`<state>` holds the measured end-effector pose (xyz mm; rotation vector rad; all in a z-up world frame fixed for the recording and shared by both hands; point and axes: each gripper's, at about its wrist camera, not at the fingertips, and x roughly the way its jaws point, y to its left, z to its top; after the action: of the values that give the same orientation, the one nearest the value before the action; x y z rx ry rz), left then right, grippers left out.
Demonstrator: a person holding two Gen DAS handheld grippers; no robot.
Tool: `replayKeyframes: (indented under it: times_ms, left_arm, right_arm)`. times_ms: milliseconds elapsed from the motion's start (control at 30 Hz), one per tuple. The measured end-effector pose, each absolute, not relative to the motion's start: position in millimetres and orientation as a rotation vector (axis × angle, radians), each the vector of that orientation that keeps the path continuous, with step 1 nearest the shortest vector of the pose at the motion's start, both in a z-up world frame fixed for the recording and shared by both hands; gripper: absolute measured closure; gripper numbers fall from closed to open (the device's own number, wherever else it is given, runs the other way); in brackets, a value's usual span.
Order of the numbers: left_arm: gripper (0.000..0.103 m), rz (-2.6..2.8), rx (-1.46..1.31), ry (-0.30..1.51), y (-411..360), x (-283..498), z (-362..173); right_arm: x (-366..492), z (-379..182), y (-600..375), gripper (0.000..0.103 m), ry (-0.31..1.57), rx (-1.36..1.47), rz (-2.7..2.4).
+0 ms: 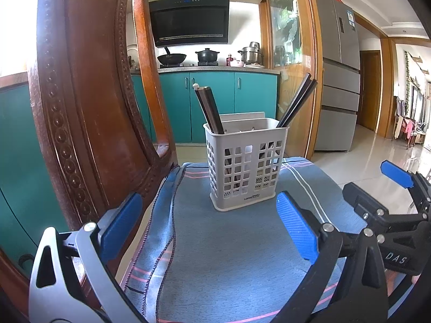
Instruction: Organize utensils
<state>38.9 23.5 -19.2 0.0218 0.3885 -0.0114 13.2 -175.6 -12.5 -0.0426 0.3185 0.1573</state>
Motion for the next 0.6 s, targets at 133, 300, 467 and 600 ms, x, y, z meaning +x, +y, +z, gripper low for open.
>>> replayKeyframes:
  times_ms: [133,300,467,600]
  left_arm:
    - [0.004,-0.012,0.036,0.387,21,38,-21]
    - [0.004,-0.006,0.05,0.385,19,37,-22]
    - [0.004,-0.006,0.042,0.42,20,42,-24]
    - [0.004,0.012,-0.004,0.594,26,67,-42]
  right_arm:
    - [14,-13,-176,0.003,0.317,-0.038,0.152]
    - [15,-13,-175,0.003,0.318,-0.036,0.149]
    - [16,-13,-175,0.003,0.322,-0.033,0.149]
    - [44,-28,-178,0.003,0.463,-0.029,0.092]
